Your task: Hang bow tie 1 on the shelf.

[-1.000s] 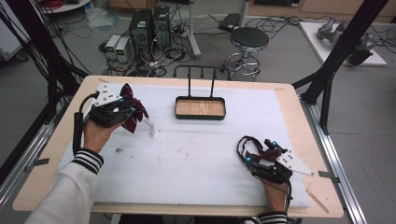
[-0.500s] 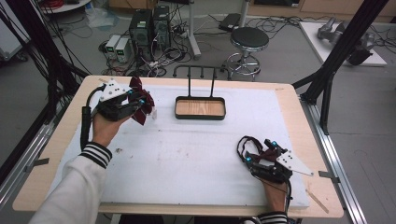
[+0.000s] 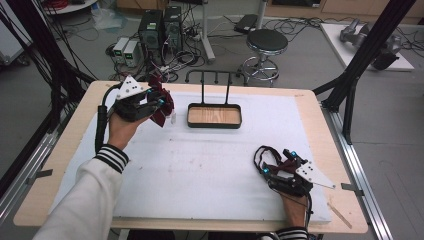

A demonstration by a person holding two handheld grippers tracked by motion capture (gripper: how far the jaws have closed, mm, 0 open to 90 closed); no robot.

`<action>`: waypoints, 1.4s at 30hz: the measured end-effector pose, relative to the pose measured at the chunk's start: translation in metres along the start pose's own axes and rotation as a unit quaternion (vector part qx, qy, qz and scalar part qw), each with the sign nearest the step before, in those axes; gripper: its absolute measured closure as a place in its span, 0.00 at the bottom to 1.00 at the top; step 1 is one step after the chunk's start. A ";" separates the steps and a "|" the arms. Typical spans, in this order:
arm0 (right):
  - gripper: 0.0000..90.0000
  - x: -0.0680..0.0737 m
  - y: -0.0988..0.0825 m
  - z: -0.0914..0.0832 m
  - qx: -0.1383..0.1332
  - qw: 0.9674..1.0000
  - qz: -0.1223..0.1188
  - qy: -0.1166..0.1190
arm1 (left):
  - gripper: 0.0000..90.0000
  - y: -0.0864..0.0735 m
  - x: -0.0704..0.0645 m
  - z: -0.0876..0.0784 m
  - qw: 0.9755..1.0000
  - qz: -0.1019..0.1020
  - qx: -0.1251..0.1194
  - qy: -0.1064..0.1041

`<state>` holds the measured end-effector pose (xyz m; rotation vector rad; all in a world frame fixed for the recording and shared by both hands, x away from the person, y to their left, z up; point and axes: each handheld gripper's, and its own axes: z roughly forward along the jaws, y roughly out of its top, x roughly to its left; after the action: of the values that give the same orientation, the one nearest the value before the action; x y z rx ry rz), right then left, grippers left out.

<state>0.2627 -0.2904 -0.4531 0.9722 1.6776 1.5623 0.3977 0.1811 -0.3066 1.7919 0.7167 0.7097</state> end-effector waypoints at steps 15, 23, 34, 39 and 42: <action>0.11 0.000 0.000 0.000 -0.002 1.000 -0.003 0.001 | 0.76 0.012 -0.004 0.023 1.000 -0.003 -0.010 -0.022; 0.11 0.000 0.000 0.000 -0.002 1.000 -0.004 0.001 | 0.76 0.020 -0.005 0.036 0.999 -0.008 -0.011 -0.036; 0.11 0.000 0.000 0.000 -0.002 1.000 -0.006 0.001 | 0.76 0.028 -0.005 0.056 0.999 -0.013 -0.015 -0.045; 0.11 0.000 0.000 0.000 -0.002 1.000 -0.005 0.002 | 0.76 0.032 -0.005 0.062 0.999 -0.015 -0.018 -0.045; 0.11 0.000 0.000 0.000 -0.002 1.000 -0.004 0.001 | 0.76 0.036 -0.005 0.065 0.999 -0.016 -0.018 -0.043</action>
<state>0.2622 -0.2902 -0.4532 0.9621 1.6772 1.5617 0.4480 0.1290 -0.2924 1.7637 0.6685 0.6171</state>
